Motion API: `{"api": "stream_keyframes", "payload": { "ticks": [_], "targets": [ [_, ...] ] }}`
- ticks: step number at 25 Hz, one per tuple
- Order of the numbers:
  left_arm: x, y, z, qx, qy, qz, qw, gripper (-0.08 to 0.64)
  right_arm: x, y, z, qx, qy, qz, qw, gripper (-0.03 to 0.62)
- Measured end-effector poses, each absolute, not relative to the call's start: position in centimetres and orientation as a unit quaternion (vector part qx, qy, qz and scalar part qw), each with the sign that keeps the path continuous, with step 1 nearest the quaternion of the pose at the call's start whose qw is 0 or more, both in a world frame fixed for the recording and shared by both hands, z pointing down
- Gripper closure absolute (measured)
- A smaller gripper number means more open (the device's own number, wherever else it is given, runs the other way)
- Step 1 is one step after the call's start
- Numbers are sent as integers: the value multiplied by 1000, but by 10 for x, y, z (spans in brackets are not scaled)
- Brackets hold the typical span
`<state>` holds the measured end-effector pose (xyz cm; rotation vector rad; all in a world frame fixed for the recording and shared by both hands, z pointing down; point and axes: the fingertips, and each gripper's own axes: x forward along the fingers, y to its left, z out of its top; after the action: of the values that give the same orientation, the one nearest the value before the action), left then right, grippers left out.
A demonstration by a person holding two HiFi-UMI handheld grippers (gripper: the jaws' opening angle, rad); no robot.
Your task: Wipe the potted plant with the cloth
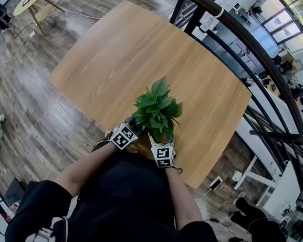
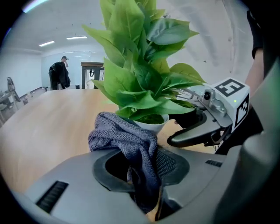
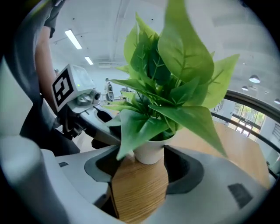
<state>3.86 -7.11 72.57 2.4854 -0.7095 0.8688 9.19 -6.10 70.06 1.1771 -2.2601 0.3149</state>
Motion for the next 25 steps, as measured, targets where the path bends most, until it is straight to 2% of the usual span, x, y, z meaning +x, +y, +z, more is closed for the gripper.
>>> {"api": "stream_keyframes", "payload": {
  "ticks": [4,10,17,25],
  "targets": [
    [31,-80,729,888,-268,304,219,416,93,-48,706,424,-847,108,302,287],
    [28,-90,735,882,-279,306,223,416,134,-76,717,453,-825,110,320,285],
    [32,-99,744,880,-259,328,225,416,105,-88,711,382,-857,72,337,285],
    [39,-80,740,884,-244,331,225,416,101,-84,711,421,-841,101,323,285]
  ]
}}
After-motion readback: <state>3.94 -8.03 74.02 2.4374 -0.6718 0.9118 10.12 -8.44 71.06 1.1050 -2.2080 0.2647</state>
